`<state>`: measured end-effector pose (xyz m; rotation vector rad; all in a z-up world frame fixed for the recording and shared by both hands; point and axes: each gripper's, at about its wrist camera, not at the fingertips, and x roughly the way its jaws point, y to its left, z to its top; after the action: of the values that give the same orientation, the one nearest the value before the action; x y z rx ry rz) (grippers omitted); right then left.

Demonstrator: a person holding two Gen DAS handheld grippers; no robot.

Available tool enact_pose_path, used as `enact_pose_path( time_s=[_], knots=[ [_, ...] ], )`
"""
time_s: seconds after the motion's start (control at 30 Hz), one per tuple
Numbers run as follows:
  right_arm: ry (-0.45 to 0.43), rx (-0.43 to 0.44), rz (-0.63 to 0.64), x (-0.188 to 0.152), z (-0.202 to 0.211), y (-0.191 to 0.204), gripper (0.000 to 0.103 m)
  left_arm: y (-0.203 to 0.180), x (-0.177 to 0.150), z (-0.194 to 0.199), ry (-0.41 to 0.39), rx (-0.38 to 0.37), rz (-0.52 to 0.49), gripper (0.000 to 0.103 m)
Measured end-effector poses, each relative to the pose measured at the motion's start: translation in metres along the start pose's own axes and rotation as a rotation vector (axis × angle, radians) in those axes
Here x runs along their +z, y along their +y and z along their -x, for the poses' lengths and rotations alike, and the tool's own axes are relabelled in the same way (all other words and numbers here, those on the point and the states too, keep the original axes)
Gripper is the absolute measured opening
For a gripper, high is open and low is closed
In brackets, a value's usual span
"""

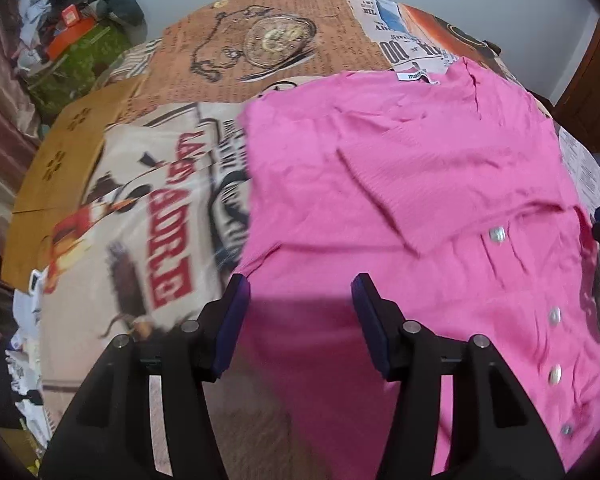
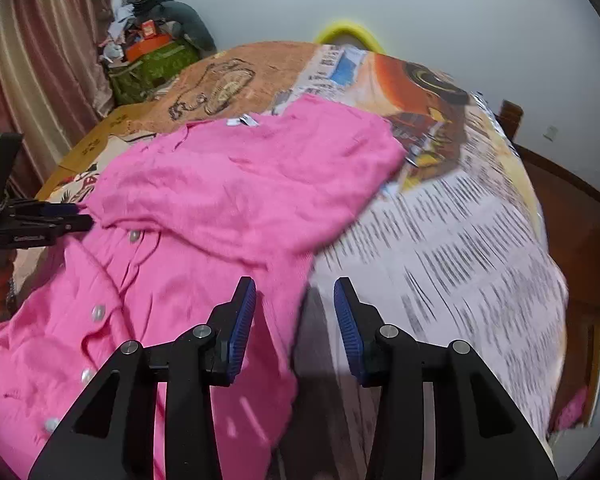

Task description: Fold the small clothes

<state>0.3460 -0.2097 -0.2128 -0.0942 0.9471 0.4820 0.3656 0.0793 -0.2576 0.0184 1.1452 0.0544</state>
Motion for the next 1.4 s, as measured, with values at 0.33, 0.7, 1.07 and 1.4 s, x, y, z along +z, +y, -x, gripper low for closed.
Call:
enact_pose_path(
  time_s=[0.33,0.7,1.07,1.4],
  knots=[
    [0.004,0.018,-0.024,-0.041,0.046,0.018,0.044,0.001,-0.058,0.05,-0.005,-0.034,-0.019,0.063],
    [0.102,0.06,-0.068,-0.087,0.036,0.039,0.045,-0.031,-0.103,0.059,0.021,-0.146,-0.021,0.054],
    [0.109,0.099,-0.044,-0.095,0.03,0.05,0.009,-0.001,-0.112,0.073,-0.019,-0.132,0.063,0.003],
    [0.086,0.047,-0.051,-0.105,0.043,0.047,0.008,0.048,-0.135,0.081,-0.005,-0.053,0.103,0.002]
  ],
)
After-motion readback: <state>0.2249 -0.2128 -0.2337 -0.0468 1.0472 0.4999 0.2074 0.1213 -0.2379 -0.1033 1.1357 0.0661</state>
